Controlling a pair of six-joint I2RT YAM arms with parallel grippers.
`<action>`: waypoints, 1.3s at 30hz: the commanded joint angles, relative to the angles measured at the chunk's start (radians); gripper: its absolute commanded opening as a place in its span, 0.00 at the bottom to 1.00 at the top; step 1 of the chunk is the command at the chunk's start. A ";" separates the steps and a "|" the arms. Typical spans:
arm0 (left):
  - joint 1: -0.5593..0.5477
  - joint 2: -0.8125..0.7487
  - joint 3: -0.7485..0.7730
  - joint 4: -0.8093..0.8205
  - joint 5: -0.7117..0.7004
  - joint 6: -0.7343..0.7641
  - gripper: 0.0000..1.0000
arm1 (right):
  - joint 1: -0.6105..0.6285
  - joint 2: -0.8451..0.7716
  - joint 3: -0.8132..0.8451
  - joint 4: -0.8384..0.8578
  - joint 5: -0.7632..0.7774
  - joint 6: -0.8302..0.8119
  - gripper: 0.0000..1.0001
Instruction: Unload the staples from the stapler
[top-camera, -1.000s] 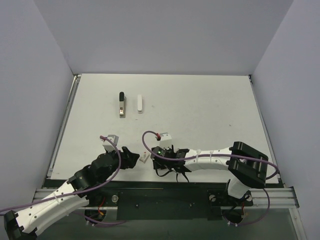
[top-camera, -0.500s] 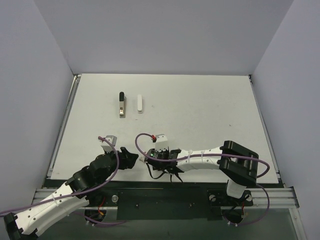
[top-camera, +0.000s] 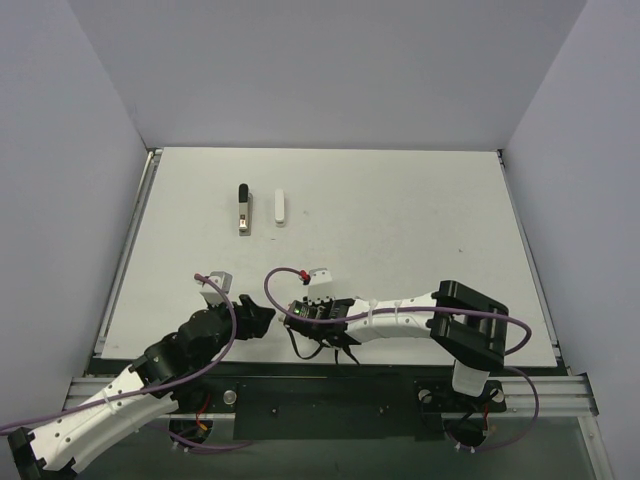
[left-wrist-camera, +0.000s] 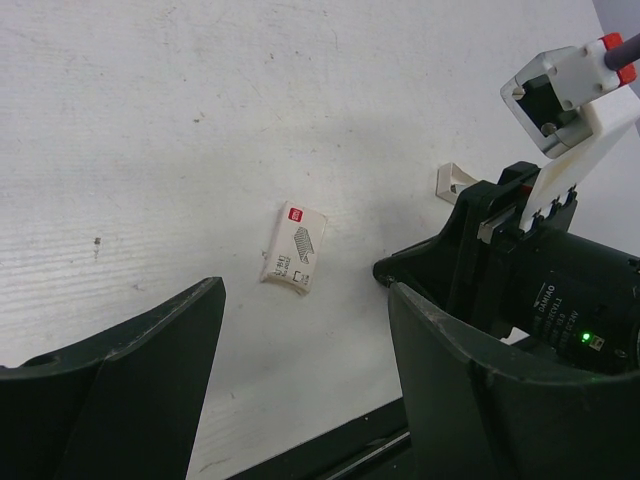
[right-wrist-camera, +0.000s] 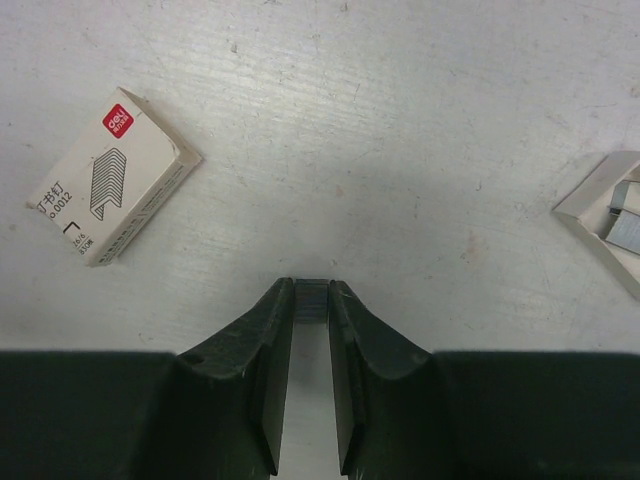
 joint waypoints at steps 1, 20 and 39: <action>-0.003 -0.016 0.005 -0.006 -0.016 -0.001 0.77 | 0.006 0.020 0.023 -0.065 0.029 0.015 0.16; -0.003 -0.005 0.014 0.000 -0.011 0.005 0.77 | -0.030 -0.210 -0.040 -0.145 0.153 0.006 0.12; -0.003 0.035 0.009 0.036 -0.005 0.003 0.77 | -0.187 -0.367 -0.218 -0.166 0.205 0.116 0.14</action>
